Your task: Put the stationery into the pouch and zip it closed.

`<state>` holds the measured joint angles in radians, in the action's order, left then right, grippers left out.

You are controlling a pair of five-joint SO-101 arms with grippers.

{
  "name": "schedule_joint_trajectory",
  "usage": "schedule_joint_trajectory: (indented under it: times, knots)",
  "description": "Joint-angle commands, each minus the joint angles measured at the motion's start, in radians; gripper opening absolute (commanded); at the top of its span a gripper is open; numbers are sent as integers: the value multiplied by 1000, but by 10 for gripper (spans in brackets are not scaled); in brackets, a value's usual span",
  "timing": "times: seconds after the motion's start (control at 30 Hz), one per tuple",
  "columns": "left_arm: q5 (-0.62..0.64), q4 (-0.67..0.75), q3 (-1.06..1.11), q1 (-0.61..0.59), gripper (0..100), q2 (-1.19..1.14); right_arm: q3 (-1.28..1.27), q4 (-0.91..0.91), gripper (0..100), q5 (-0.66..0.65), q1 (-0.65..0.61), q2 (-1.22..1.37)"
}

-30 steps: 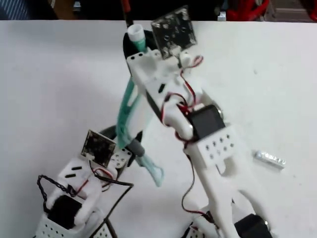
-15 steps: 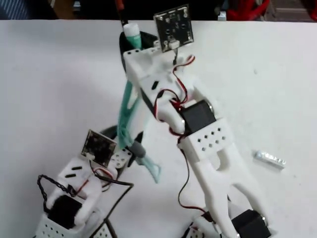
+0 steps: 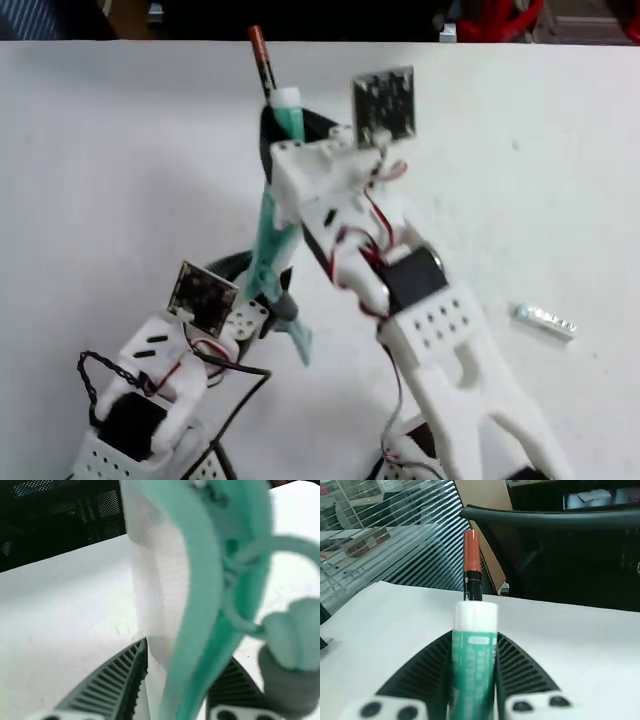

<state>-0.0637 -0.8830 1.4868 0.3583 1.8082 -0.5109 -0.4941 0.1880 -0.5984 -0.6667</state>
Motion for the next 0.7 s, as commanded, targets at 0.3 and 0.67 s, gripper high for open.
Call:
schedule_joint_trajectory:
  times: [0.3,0.67]
  knots:
    - [5,6,-15,-2,84,12,-172,-25,17,-196,-41,-280]
    - [-52,5,-31,-2,41,12,-178,242,17,-393,-22,-97]
